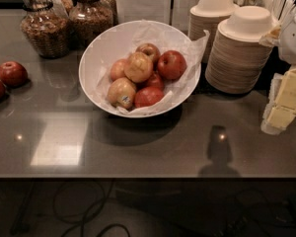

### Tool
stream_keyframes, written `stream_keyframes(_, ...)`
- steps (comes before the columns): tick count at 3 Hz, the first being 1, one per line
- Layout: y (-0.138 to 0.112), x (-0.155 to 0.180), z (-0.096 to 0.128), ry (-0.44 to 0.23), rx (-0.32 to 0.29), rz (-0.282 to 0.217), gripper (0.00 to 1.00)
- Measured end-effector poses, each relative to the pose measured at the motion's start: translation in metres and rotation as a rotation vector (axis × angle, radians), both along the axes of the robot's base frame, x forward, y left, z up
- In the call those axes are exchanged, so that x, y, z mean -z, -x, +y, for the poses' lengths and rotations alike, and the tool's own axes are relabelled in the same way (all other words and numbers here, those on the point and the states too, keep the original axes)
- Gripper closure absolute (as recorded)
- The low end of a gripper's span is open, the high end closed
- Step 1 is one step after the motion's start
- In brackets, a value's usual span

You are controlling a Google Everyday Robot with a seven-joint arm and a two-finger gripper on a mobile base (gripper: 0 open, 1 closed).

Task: Pick apple from white bowl

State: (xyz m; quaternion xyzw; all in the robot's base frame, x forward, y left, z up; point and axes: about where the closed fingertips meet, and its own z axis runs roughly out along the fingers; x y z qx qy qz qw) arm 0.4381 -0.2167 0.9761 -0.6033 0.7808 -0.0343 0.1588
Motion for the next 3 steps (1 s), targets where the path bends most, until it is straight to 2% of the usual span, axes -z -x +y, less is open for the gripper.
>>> stream_keyframes(2,-0.004,0.0,0.004,-0.022,-0.004,-0.011,0.0)
stream_keyframes(3,-0.022,0.0,0.026,-0.113,-0.043,-0.064,0.0)
